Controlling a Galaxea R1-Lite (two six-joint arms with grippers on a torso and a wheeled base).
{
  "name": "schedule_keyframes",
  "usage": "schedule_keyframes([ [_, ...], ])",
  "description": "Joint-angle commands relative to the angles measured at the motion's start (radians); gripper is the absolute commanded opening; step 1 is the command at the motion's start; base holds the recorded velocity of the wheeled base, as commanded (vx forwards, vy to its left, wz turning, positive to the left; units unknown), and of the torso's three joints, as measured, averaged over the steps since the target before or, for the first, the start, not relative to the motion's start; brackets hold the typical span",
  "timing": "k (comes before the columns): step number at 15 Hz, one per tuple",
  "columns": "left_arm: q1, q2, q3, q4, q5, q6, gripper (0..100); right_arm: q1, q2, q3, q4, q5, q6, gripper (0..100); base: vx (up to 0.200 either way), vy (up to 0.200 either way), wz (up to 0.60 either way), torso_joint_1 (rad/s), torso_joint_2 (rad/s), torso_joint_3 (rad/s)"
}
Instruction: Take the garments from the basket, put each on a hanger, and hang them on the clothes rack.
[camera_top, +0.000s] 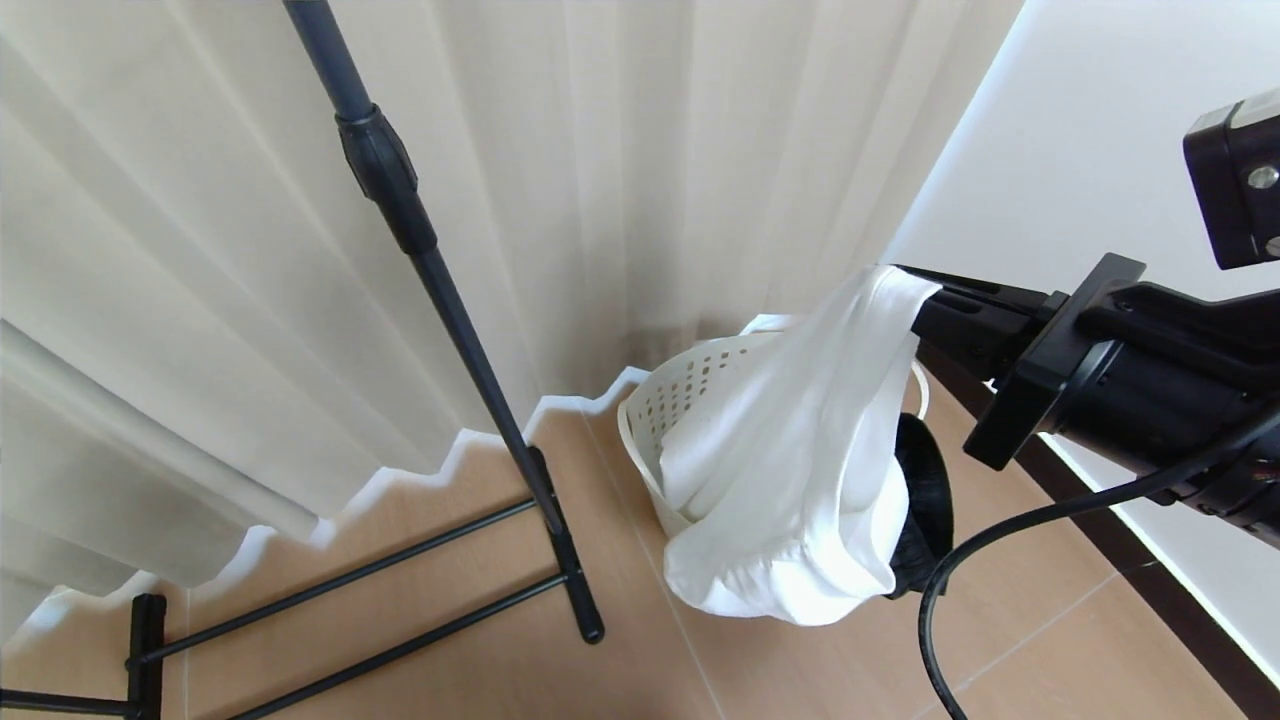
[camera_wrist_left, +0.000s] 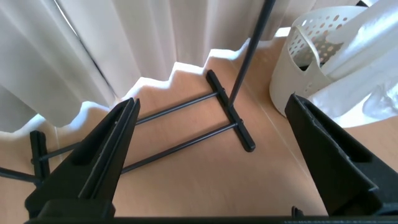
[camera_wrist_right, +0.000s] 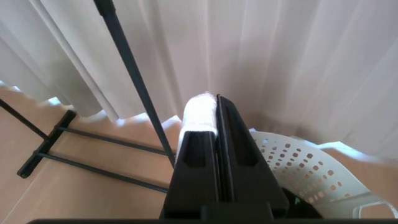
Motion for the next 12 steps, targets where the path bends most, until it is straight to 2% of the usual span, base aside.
schedule_keyframes([
  [1, 0.0, 0.001, 0.0, 0.0, 0.001, 0.0, 100, 0.0, 0.006, 0.003, 0.001, -0.009, 0.0, 0, 0.0, 0.0, 0.0, 0.002, 0.0, 0.203],
  [3, 0.0, 0.001, 0.0, 0.0, 0.001, 0.0, 100, 0.0, 0.007, 0.009, 0.002, -0.01, -0.003, 0, 0.0, 0.0, 0.0, 0.002, -0.02, 0.159],
  [5, 0.0, 0.001, 0.0, 0.0, 0.001, -0.002, 100, 0.0, 0.006, 0.009, 0.007, -0.01, -0.003, 0, 0.0, 0.0, 0.0, 0.0, -0.25, -0.046],
  [12, 0.0, 0.001, 0.0, 0.0, 0.001, 0.0, 100, -0.003, 0.019, 0.009, 0.005, -0.01, -0.005, 0, 0.0, 0.0, 0.0, 0.049, -0.43, -0.175],
])
